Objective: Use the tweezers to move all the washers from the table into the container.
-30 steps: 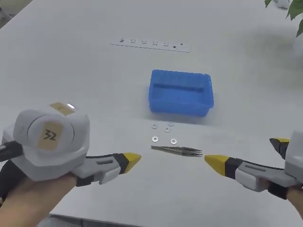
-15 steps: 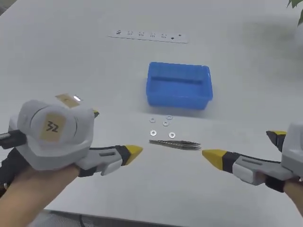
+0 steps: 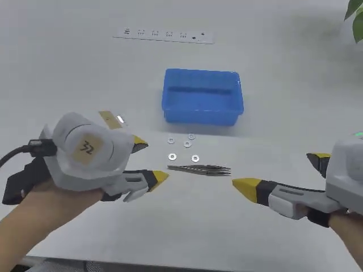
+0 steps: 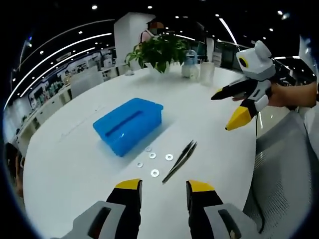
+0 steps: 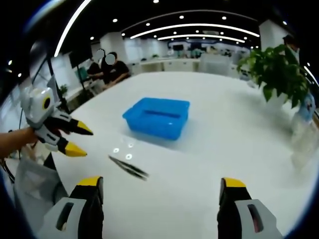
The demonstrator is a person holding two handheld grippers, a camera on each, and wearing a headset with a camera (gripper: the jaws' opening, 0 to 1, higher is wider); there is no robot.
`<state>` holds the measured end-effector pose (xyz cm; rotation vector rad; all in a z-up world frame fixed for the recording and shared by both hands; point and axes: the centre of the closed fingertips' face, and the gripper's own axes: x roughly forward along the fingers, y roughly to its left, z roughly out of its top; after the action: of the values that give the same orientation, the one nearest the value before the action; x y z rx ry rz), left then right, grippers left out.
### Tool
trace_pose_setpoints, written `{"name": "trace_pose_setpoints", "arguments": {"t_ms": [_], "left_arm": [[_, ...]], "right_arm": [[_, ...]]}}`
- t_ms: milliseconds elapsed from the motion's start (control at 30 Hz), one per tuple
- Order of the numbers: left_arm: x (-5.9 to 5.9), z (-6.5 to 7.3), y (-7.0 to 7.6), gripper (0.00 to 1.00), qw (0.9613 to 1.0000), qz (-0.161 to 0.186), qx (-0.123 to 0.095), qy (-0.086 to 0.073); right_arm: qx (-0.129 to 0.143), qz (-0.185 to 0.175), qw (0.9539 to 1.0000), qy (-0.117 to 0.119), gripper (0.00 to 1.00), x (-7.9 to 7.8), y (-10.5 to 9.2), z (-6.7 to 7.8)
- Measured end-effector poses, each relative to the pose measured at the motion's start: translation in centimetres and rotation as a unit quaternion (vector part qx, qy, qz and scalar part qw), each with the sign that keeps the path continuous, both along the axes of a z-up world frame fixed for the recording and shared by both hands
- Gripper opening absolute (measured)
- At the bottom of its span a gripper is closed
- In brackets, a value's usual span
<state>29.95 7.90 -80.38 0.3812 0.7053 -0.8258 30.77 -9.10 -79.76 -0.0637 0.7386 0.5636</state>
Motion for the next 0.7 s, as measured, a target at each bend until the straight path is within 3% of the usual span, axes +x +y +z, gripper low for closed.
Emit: {"name": "trace_pose_setpoints", "arguments": {"t_ms": [100, 500, 700], "left_arm": [[0.1, -1.3, -0.4, 0.27, 0.9994, -0.021, 0.02, 0.019], [1.5, -4.9, -1.2, 0.11, 0.993, -0.085, 0.075, 0.032], [1.4, -5.7, -1.5, 0.07, 0.9906, -0.102, 0.082, 0.041]], "right_arm": [[-0.001, 0.002, 1.0, 0.006, 0.95, -0.2, 0.1, -0.4], [-0.005, 0.013, 0.9997, 0.02, 0.95, -0.6, 0.6, -1.2], [-0.005, 0.018, 0.9995, 0.025, 0.95, -0.7, 0.9, -1.4]]}}
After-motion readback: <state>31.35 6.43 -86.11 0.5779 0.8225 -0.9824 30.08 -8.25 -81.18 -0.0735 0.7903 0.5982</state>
